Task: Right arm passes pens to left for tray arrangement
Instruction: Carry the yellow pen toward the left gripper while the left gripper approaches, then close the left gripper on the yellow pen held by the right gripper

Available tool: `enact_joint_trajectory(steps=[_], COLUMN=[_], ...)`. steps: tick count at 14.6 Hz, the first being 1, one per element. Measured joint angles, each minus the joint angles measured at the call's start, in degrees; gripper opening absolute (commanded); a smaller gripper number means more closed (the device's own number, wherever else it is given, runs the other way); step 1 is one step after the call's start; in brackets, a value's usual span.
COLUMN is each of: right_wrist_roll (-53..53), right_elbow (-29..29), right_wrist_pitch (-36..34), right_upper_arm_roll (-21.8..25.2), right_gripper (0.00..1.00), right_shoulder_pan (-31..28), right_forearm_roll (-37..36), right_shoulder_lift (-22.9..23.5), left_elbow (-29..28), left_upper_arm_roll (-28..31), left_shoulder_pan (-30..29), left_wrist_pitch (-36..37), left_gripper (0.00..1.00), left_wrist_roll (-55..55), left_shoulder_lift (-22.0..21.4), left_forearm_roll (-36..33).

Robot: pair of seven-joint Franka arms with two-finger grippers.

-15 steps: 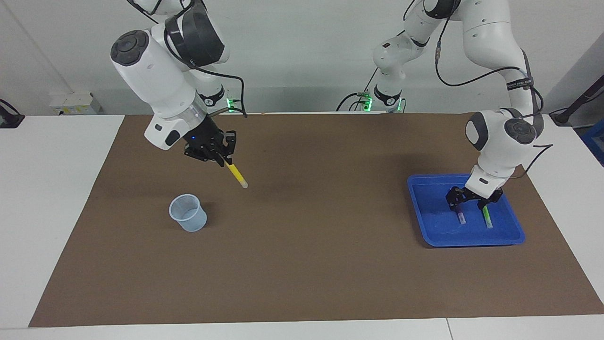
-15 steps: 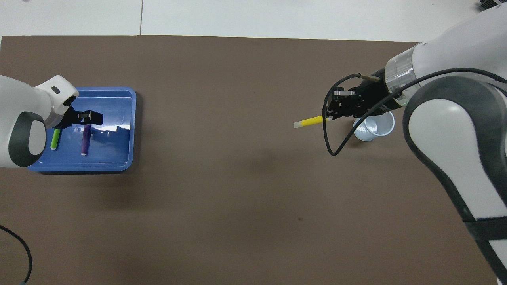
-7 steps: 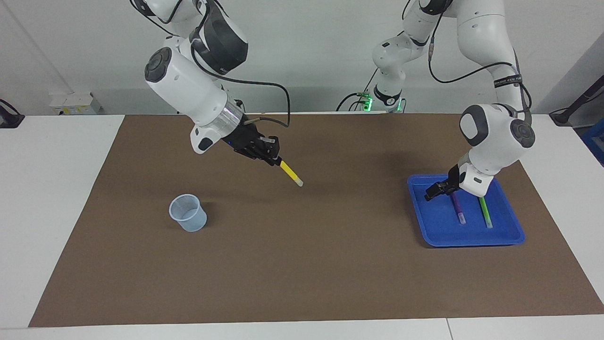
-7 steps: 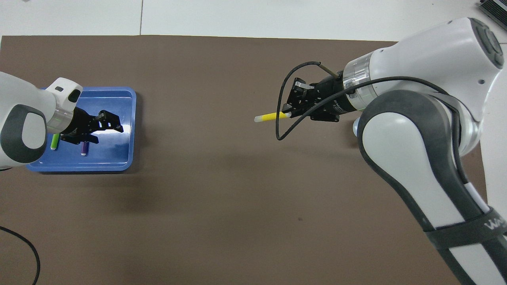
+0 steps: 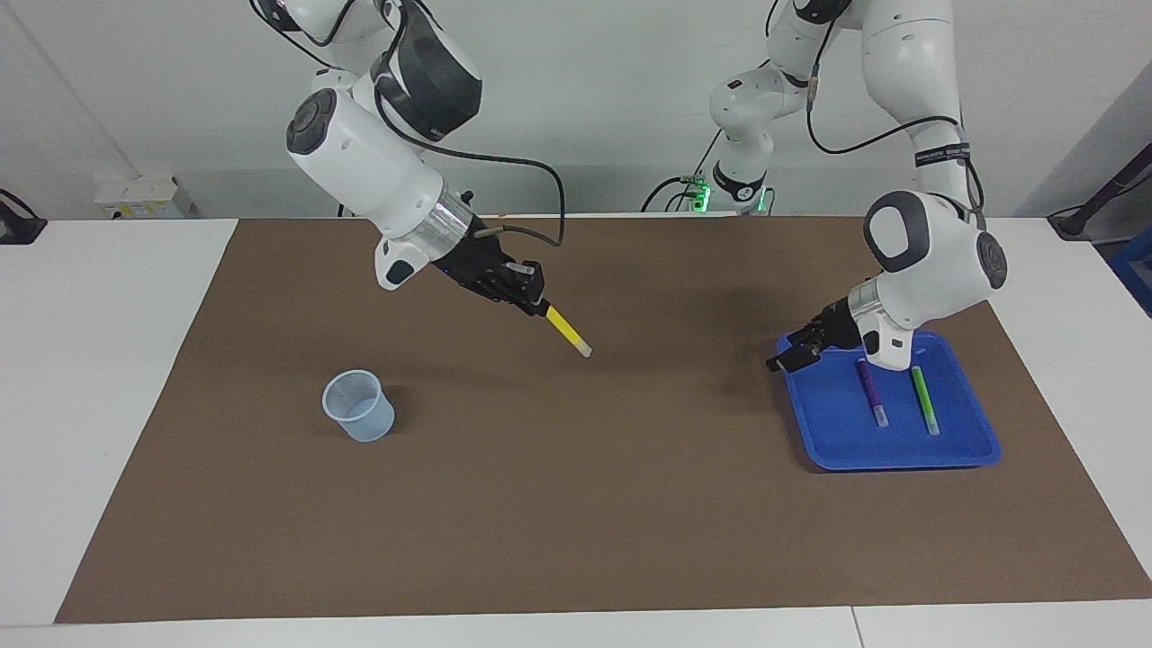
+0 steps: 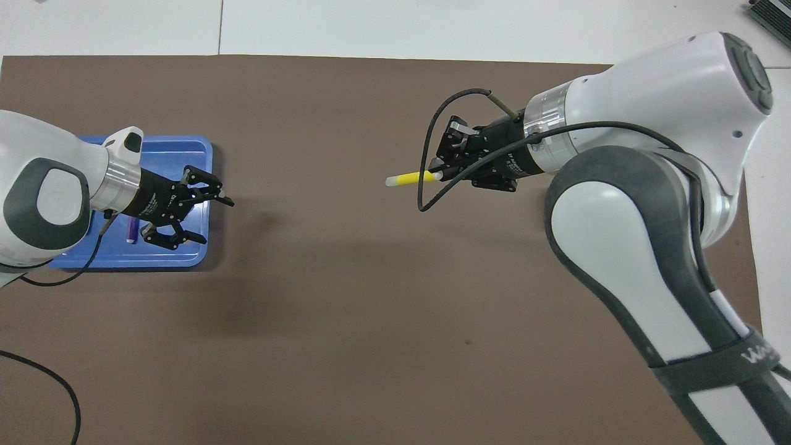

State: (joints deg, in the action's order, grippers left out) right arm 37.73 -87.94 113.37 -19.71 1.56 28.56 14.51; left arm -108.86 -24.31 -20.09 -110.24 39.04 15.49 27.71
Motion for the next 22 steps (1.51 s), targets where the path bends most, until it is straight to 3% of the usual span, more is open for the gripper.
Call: enact_joint_trajectory(steps=[6,14,22], right_wrist_roll=[6.0,8.3,8.3], right_elbow=[0.0,0.0,0.0], right_wrist_pitch=[3.2,6.9,7.0], right_upper_arm_roll=[0.0,-0.1,-0.1], right_gripper=[0.00,0.00,0.00], right_shoulder_pan=[2.5,5.9,6.4], right_forearm_roll=[0.0,0.0,0.0], right_shoulder_lift=[0.0,1.8,1.9], left_elbow=[-0.1,-0.1,0.0], left_upper_arm_roll=[-0.3,-2.3,-5.6], left_shoulder_pan=[5.7,8.1,10.4], left_wrist_pitch=[0.9,0.2,-7.7], left_gripper=[0.91,0.79,0.79], left_wrist_roll=[19.4,29.9,37.3], left_shoulder_lift=[-0.5,-1.1,-1.6], left_forearm_roll=[15.4,32.7,35.7])
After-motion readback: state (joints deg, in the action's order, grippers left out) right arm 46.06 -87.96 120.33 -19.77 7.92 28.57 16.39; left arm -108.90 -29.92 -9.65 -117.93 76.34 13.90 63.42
